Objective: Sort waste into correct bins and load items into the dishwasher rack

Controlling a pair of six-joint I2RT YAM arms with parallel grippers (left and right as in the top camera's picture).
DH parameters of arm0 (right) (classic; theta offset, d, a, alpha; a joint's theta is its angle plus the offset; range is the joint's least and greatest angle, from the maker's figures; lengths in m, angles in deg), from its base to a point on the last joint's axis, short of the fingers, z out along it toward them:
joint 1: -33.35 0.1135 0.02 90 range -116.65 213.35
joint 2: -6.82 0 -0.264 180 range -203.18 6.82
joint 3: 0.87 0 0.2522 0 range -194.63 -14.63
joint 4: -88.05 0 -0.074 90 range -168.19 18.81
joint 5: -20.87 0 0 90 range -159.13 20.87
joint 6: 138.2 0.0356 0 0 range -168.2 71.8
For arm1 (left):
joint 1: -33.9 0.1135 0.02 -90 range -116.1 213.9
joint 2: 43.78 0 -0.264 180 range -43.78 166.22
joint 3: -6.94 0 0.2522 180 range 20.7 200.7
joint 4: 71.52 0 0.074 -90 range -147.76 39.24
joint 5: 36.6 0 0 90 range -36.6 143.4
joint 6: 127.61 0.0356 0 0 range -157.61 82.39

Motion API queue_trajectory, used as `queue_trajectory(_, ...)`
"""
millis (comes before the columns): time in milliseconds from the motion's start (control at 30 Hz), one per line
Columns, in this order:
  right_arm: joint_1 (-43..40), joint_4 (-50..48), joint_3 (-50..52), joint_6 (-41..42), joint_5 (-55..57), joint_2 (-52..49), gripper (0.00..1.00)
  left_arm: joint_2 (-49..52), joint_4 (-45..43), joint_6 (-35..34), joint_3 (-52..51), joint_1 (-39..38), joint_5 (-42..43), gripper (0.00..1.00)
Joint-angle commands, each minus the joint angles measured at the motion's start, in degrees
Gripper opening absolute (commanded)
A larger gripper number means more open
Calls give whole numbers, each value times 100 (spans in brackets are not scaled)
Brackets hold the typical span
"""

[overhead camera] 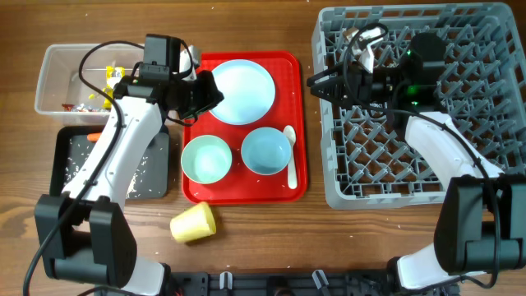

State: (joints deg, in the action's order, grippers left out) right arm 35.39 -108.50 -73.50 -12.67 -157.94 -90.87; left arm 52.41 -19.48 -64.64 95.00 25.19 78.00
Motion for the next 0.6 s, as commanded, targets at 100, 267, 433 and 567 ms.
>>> queue_trajectory(100, -28, 256, -26, -256, -107, 39, 54, -404, 146, 136, 35, -2, -1117, 4)
queue_trajectory(267, -166, 645, 85, -247, 98, 39, 54, -1261, 848, 33, 44, -160, -2024, 4)
queue_trajectory(433, -420, 1058, 66, 400, 1250, 42, 48, -2013, 1829, -199, 44, -710, -2719, 4)
queue_trajectory(567, -597, 1071, -254, 831, 1471, 131, 50, -2251, 2520, -367, 44, -1182, -3254, 8)
